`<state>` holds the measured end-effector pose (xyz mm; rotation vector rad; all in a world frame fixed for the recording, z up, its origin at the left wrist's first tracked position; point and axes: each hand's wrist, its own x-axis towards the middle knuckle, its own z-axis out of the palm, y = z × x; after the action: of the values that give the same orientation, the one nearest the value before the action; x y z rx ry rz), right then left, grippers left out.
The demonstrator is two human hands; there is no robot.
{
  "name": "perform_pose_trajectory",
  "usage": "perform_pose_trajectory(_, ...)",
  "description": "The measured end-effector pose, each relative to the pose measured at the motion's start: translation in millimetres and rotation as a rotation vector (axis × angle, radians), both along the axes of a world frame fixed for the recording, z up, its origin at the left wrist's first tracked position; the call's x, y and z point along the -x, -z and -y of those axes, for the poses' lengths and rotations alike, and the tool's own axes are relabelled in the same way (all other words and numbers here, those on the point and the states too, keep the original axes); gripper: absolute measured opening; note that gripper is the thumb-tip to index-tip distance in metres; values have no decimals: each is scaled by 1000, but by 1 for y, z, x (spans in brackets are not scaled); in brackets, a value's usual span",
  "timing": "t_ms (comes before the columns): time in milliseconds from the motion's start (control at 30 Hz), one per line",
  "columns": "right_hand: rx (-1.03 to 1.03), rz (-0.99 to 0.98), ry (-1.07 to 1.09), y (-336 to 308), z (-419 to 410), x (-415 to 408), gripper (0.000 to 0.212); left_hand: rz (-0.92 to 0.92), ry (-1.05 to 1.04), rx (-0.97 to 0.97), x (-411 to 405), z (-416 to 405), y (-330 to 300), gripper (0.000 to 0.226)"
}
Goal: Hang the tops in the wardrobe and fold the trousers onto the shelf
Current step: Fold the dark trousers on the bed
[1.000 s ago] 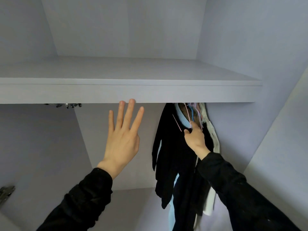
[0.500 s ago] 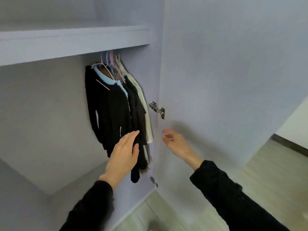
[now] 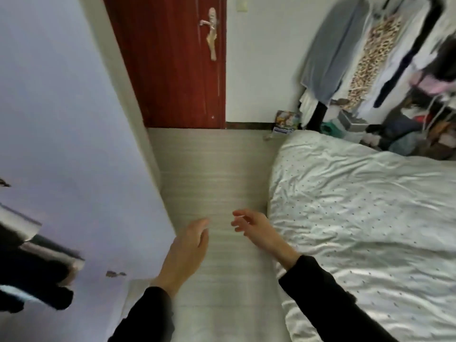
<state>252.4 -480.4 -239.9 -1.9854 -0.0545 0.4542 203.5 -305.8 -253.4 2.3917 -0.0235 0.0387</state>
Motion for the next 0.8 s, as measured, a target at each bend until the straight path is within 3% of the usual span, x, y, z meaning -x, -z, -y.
perform_pose_trajectory(133,-41,-19,282,1,122,25,26,-31,267,-1,-30,109,0,58)
perform_pose_trajectory(267,-21,-12,612,0,233,86,26,-25,545,20,-27,217,1,32)
perform_pose_trajectory(333,-6,-10,743,-3,263,119,25,-48,680,9,-20,251,1,34)
perform_pose_trajectory(567,83,-23,1211,-1,303,273,23,-98,1203,1,44,359,7,37)
perform_pose_trajectory(800,122,-57,1417,-3,316,367,22,-85,1439,-10,119,412,21,35)
